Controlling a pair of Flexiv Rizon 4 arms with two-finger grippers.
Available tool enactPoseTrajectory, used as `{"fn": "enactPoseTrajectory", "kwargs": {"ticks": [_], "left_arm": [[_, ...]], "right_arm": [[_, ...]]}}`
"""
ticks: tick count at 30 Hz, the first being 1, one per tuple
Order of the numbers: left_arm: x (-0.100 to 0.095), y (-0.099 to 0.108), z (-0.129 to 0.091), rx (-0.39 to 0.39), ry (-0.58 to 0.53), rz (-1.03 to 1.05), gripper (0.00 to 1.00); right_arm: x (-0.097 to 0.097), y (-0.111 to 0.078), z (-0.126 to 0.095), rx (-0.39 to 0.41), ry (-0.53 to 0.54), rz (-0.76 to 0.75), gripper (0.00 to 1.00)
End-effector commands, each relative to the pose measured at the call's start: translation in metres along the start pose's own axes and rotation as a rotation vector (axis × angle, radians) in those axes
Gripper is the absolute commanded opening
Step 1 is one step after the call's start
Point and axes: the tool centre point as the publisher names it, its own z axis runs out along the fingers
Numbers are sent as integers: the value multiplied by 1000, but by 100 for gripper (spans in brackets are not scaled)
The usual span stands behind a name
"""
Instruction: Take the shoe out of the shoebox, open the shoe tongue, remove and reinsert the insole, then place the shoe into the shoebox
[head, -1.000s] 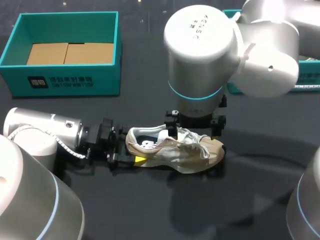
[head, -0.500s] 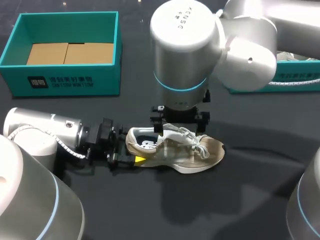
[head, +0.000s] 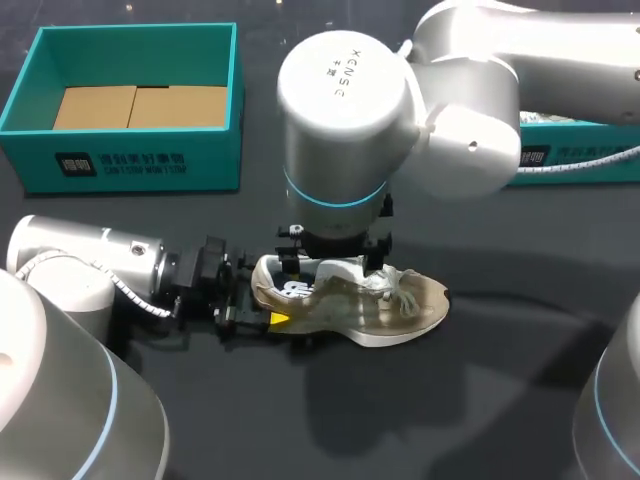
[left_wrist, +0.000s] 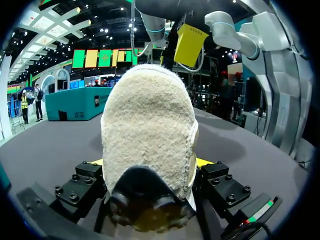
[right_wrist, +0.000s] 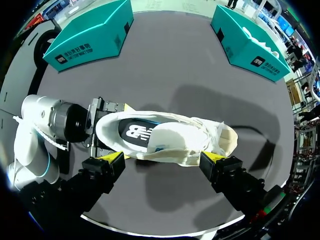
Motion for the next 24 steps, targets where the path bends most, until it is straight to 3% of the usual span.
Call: {"fn": "enactPoseTrajectory", "kwargs": {"ticks": [1,11,24], "left_arm": [[2,1,1,-1,-2,0,0],[2,1,1,-1,-2,0,0],[2,1,1,-1,-2,0,0]], "right_arm": [[46,-5,6,-18,-682,160,100],[37,2,16,-39,-789,197,100],[17,9,23,-24,-823,221,100]]}}
